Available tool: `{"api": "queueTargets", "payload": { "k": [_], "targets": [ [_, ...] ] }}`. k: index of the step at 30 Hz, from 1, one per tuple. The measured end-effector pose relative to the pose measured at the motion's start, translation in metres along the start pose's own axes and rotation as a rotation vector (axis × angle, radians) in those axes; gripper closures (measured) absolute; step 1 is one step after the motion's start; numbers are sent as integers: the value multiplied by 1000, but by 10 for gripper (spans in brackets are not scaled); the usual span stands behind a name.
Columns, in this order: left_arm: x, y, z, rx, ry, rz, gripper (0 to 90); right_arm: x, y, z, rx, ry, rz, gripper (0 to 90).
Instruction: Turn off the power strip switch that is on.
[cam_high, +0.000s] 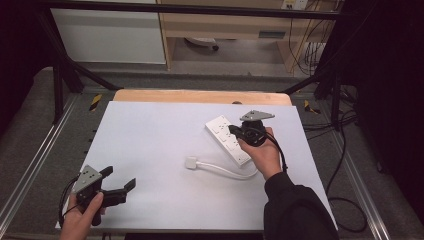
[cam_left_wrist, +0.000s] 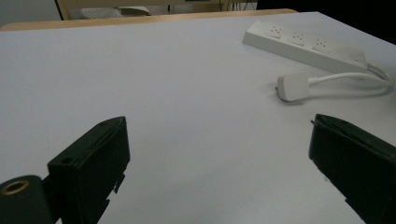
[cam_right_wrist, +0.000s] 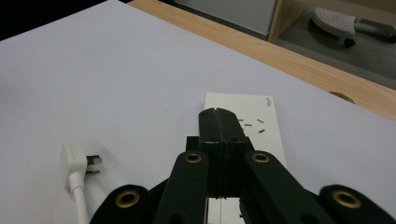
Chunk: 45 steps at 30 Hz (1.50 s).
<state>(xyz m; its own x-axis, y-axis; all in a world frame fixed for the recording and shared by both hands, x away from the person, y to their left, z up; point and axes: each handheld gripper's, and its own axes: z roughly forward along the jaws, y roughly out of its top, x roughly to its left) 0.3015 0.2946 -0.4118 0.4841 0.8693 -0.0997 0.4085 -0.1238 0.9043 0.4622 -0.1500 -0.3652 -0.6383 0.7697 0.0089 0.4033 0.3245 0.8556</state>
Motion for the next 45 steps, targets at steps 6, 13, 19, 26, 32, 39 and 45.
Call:
{"api": "queueTargets", "payload": {
  "k": [6,13,19,26,32,39,45],
  "targets": [
    [0,0,0,1,2,-2,51,-1,-8,7,29,10,20,900],
    [0,0,0,1,1,-1,51,0,-16,12,52,12,27,900],
    [0,0,0,3,2,-1,51,-1,-22,15,72,12,33,900],
    [0,0,0,2,3,-2,51,-2,-26,24,94,11,39,900],
    [1,0,0,4,2,1,51,0,-28,31,108,13,33,900],
    [0,-1,0,4,0,0,51,-1,-32,37,125,4,35,900],
    [0,-1,0,3,0,0,51,-2,-35,41,134,-1,38,900]
  ]
}}
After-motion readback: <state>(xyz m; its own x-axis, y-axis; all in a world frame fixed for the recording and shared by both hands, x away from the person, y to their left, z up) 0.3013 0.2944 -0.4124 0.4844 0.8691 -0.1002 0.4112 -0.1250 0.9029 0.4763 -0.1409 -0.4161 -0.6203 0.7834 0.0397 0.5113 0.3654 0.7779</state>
